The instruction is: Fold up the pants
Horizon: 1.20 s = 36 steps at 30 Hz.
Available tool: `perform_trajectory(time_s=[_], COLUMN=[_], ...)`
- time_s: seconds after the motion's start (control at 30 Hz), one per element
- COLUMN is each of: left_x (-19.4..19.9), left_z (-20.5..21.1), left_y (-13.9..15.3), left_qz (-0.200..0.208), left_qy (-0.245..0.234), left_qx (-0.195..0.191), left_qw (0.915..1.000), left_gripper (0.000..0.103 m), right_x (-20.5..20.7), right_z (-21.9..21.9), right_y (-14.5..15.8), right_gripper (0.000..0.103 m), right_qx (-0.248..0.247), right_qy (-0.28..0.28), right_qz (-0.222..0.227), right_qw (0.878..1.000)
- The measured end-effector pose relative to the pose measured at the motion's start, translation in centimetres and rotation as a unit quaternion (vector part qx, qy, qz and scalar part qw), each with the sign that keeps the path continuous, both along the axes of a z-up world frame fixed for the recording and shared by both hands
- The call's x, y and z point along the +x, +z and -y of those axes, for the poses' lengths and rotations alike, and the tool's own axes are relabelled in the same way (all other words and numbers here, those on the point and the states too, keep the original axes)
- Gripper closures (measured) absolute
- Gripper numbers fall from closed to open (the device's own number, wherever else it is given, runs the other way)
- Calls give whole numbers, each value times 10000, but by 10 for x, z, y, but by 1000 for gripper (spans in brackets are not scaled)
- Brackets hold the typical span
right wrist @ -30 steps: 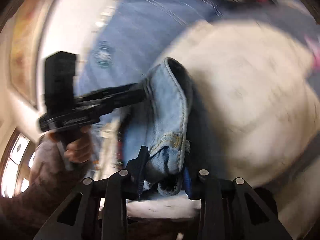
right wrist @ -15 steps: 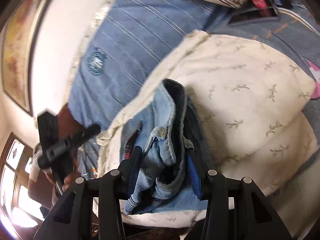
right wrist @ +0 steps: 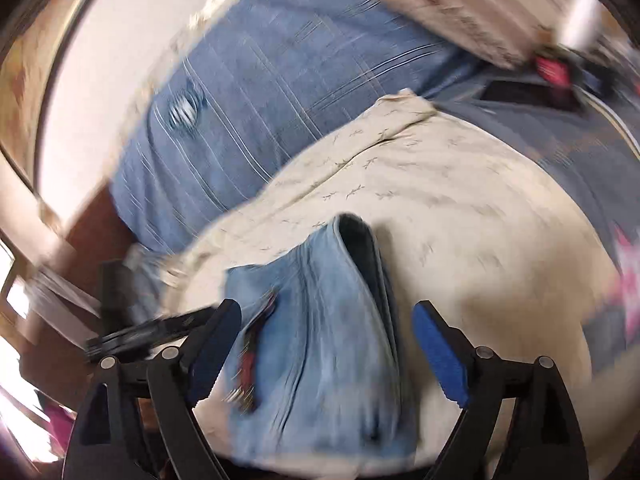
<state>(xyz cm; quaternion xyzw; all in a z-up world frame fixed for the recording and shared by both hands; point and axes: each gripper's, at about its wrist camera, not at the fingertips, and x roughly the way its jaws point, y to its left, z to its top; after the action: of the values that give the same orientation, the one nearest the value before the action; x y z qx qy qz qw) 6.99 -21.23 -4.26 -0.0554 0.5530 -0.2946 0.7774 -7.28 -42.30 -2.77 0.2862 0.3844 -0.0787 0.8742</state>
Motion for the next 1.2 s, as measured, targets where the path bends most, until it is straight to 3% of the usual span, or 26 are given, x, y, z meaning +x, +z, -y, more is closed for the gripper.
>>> perform_trajectory(time_s=[0.03,0.07,0.1,0.13,0.17,0.2,0.27,0.3,0.37,0.4,0.53,0.6,0.67,0.7,0.73,0.77,0.83,0.87,0.9,0.93,1.0,1.07,1.13,1.2], left_x=[1,3,5,6,6,7,11,14,18,19,17,10,-5,-19,-29,-38,-57,-62,-65,-69,-78,-80,-81,-85], left_z=[1,3,6,11,18,22,30,35,40,40,30,15,3,-6,-11,-15,-17,-10,-4,-1,2,3,6,14], left_y=[-6,-11,-13,-7,0,4,1,-7,-21,-24,-15,-6,3,7,7,4,-14,-27,-36,-36,-15,-10,-18,-32], left_qz=[-181,-342,-448,-423,-329,-262,-194,-116,-74,-81,-166,-353,-351,-325,-330,-354,-539,-769,-1035,-1138,-696,-621,-606,-443], left_qy=[67,135,152,90,9,-12,1,85,154,179,213,249,159,121,93,62,-67,-201,-322,-373,-467,-501,-485,-479], left_qx=[-66,-117,-167,-221,-163,-76,81,218,329,261,214,3,-145,-228,-294,-362,-453,-402,-418,-472,-290,-281,-111,195], left_qw=[9998,9993,9987,9988,9993,9996,9998,9997,9993,9995,9994,9991,9992,9991,9990,9987,9975,9960,9932,9917,9961,9964,9969,9977], left_gripper=[18,19,24,46,47,47,45,43,30,29,29,31,30,28,20,17,17,18,22,35,38,38,36,33], right_x=[16,30,46,48,46,37,24,24,23,19,10,-6,-24,-37,-42,-51,-51,-46,-43,-43,-53,-65,-67,-58], right_z=[0,-1,-5,-8,-14,-16,-2,8,26,29,33,33,27,23,19,13,1,-7,-15,-26,-41,-50,-53,-55], right_y=[-10,-18,-24,-22,-11,-2,2,-8,-46,-50,-39,-30,-25,-25,-24,-27,-36,-41,-42,-33,-5,16,5,-35], right_gripper=[17,25,64,76,81,99,99,98,95,89,76,74,61,44,30,28,32,43,67,68,73,73,72,68], right_qx=[-211,-303,-302,-344,-427,-516,-610,-478,-146,-124,71,336,670,710,700,670,689,674,511,117,-163,-483,-835,-1220], right_qy=[39,129,358,455,594,647,360,259,18,-21,-127,-141,-45,-64,-93,-138,-54,84,183,259,523,555,575,575], right_qz=[-139,-221,-320,-321,-49,168,368,195,-340,-272,-242,-22,205,257,248,212,72,-73,-252,-304,142,337,39,-720], right_qw=[9997,9992,9984,9979,9973,9964,9968,9983,9993,9995,9996,9993,9975,9971,9972,9974,9976,9977,9982,9991,9984,9967,9948,9883])
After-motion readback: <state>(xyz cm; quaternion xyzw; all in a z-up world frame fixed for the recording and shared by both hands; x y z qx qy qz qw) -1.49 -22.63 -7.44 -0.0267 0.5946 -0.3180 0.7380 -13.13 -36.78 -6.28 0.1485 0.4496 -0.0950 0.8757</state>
